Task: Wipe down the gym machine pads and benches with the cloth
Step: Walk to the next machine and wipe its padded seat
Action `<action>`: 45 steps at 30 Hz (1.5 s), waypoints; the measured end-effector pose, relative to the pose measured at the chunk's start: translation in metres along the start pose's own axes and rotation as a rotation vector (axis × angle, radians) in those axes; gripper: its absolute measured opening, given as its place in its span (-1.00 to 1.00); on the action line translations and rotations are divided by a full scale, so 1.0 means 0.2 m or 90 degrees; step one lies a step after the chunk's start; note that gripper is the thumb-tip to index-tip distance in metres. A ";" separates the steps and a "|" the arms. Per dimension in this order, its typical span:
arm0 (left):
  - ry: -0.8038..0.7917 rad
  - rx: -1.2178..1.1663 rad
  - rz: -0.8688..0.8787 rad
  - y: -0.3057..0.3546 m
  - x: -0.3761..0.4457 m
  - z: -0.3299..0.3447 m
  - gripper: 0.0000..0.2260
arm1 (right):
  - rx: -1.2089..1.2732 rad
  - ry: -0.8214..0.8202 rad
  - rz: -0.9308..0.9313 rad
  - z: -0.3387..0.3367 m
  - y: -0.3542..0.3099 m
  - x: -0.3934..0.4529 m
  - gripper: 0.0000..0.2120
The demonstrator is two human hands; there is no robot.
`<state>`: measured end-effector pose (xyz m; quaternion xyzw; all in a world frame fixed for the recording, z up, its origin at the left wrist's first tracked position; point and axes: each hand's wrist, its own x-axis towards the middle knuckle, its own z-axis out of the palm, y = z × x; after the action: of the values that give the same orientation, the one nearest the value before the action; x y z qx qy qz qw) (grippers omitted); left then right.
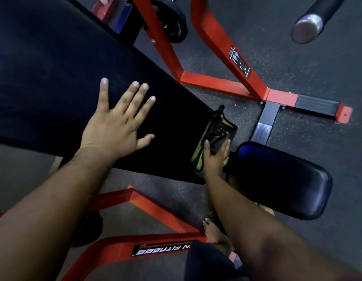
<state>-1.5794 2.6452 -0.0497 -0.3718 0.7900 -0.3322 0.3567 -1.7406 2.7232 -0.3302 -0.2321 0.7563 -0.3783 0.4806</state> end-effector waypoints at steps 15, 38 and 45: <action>0.105 -0.161 -0.104 -0.04 -0.06 -0.01 -0.35 | -0.030 -0.084 -0.282 0.15 -0.35 -0.59 -0.24; 0.008 -0.339 -0.634 -0.35 -0.86 0.04 -0.14 | -0.287 -0.096 -0.886 0.40 -1.72 -0.84 -0.26; 0.078 -0.510 -0.789 -0.33 -0.91 0.03 0.07 | -0.382 -0.084 -1.155 0.46 -1.94 -1.05 -0.25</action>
<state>-1.4663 2.7600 0.0567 -0.8321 0.5146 -0.1792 -0.1037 -1.5720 2.6061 0.0723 -0.8639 0.3253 -0.3831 -0.0335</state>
